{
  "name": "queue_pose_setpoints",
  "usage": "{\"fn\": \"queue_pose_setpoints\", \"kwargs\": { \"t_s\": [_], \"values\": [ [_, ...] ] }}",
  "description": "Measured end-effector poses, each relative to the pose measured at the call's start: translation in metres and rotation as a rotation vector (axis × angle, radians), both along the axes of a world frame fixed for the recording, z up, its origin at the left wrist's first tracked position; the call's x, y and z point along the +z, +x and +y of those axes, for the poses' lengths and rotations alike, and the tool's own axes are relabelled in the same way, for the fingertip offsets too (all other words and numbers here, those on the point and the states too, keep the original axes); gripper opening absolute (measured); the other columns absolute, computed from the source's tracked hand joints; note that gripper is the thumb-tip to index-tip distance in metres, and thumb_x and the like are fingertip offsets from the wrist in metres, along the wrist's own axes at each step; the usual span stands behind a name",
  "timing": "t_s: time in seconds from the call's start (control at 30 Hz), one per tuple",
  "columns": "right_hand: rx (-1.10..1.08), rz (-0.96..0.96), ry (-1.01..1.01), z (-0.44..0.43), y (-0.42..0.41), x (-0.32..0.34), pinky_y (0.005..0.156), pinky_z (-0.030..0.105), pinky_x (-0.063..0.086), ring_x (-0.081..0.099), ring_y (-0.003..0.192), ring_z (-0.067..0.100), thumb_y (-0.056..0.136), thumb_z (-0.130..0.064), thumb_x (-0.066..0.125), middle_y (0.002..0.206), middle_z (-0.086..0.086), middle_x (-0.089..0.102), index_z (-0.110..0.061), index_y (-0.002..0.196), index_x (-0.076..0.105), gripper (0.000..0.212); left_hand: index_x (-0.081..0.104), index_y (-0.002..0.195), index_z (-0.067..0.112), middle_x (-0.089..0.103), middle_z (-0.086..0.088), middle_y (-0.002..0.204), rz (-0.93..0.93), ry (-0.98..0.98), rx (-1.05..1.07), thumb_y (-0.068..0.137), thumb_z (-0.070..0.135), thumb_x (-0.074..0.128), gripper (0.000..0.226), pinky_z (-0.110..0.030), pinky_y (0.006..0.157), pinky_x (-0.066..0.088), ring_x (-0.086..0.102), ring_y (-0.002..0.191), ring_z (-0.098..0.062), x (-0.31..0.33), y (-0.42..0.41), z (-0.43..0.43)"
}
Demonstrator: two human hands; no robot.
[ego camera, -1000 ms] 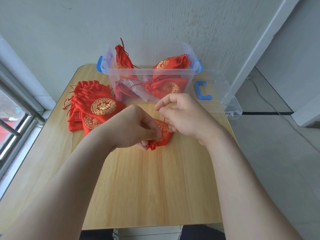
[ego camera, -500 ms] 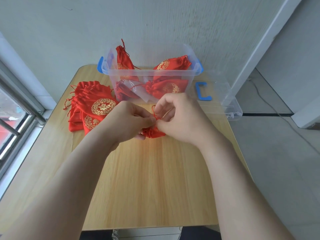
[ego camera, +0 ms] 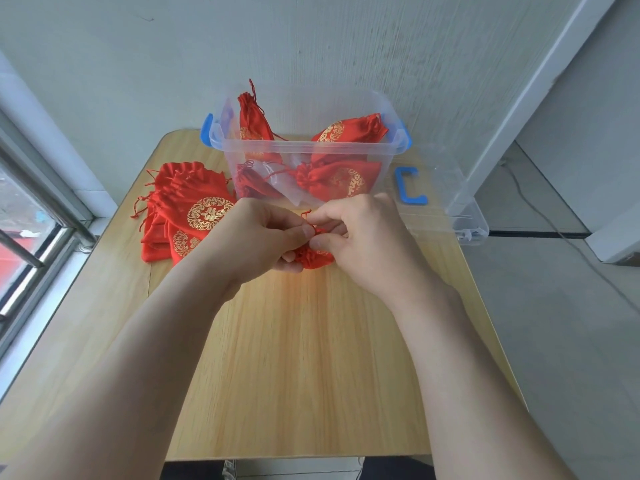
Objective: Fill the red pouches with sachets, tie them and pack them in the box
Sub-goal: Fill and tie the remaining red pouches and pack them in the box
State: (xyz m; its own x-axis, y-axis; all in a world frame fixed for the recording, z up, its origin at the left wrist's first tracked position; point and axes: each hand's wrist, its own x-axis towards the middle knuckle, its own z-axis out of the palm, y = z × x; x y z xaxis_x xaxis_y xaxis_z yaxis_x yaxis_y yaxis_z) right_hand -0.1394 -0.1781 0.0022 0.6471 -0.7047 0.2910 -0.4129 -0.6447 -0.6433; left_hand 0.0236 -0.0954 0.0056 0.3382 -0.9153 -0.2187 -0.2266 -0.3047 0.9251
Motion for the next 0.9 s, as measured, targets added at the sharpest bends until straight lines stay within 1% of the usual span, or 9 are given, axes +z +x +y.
{"fn": "queue_pose_setpoints", "kwargs": {
  "t_s": [0.2,0.3,0.37,0.47,0.57,0.63,0.7,0.83,0.9],
  "values": [
    [0.066,0.051,-0.095,-0.003,0.003,-0.006,0.073,0.039,0.055,0.065,0.078,0.015,0.092,-0.008,0.077,0.081,-0.003,0.07,-0.025,0.101,0.087,0.022,0.082,0.087,0.005,0.069,-0.016,0.076,-0.011,0.052,-0.002,0.1,0.01,0.072,0.017,-0.032,0.075,0.067,0.072,0.063,-0.02,-0.002,0.001,0.0],
    [0.064,0.083,-0.131,-0.002,0.006,-0.007,0.07,0.042,0.055,0.063,0.076,0.018,0.096,-0.007,0.073,0.08,-0.001,0.065,-0.025,0.1,0.086,0.023,0.081,0.085,0.003,0.067,-0.013,0.069,-0.011,0.035,0.065,0.097,0.006,0.074,0.014,-0.028,0.068,0.066,0.07,0.06,-0.019,-0.002,-0.005,-0.001],
    [0.051,0.111,-0.161,-0.001,0.008,-0.007,0.07,0.043,0.055,0.062,0.079,0.019,0.097,-0.006,0.07,0.084,0.0,0.062,-0.023,0.097,0.085,0.023,0.077,0.095,0.005,0.067,-0.011,0.067,0.016,0.003,0.117,0.094,0.005,0.078,0.001,-0.027,0.062,0.064,0.069,0.059,-0.016,0.0,-0.007,-0.002],
    [0.034,0.124,-0.19,0.001,0.009,-0.004,0.072,0.042,0.055,0.062,0.081,0.021,0.095,-0.006,0.068,0.087,0.001,0.061,-0.021,0.096,0.084,0.022,0.067,0.112,0.008,0.074,-0.012,0.077,0.045,-0.028,0.168,0.089,0.008,0.084,0.029,-0.025,0.059,0.062,0.068,0.058,-0.01,-0.001,-0.007,-0.004],
    [0.003,0.142,-0.185,0.004,0.008,0.001,0.074,0.034,0.053,0.059,0.085,0.02,0.096,-0.006,0.068,0.092,0.001,0.063,-0.02,0.102,0.085,0.023,0.069,0.109,0.016,0.081,0.0,0.083,-0.072,-0.031,0.152,0.083,0.012,0.089,0.033,-0.024,0.062,0.061,0.072,0.065,-0.005,0.0,-0.008,-0.003],
    [-0.017,0.157,-0.188,0.006,0.007,0.003,0.072,0.031,0.049,0.059,0.085,0.02,0.095,-0.007,0.068,0.089,0.0,0.063,-0.019,0.1,0.086,0.023,0.07,0.103,0.019,0.08,0.005,0.083,-0.166,-0.067,0.175,0.077,0.013,0.09,0.033,-0.03,0.069,0.061,0.076,0.073,-0.006,-0.002,-0.009,-0.002],
    [-0.029,0.178,-0.193,0.006,0.008,0.003,0.071,0.035,0.05,0.062,0.084,0.022,0.093,-0.005,0.066,0.084,0.0,0.063,-0.019,0.092,0.084,0.023,0.072,0.095,0.02,0.08,0.007,0.079,-0.252,-0.117,0.213,0.074,0.014,0.089,0.027,-0.032,0.073,0.063,0.076,0.075,-0.005,-0.004,-0.01,-0.003],
    [-0.098,0.145,-0.107,0.004,0.011,-0.001,0.065,0.041,0.056,0.065,0.075,0.026,0.087,-0.006,0.061,0.075,0.002,0.07,-0.017,0.08,0.08,0.023,0.074,0.087,0.02,0.076,0.012,0.073,-0.525,-0.245,0.207,0.075,0.013,0.086,0.018,-0.013,0.067,0.056,0.073,0.071,0.004,-0.002,-0.017,-0.003],
    [-0.149,0.109,-0.013,0.003,0.012,0.001,0.069,0.04,0.059,0.069,0.075,0.023,0.086,-0.007,0.062,0.074,0.001,0.074,-0.018,0.079,0.081,0.023,0.074,0.087,0.02,0.076,0.013,0.076,-0.628,-0.304,0.18,0.076,0.013,0.084,0.017,-0.019,0.074,0.058,0.074,0.074,0.002,-0.002,-0.019,-0.004]
  ]
}}
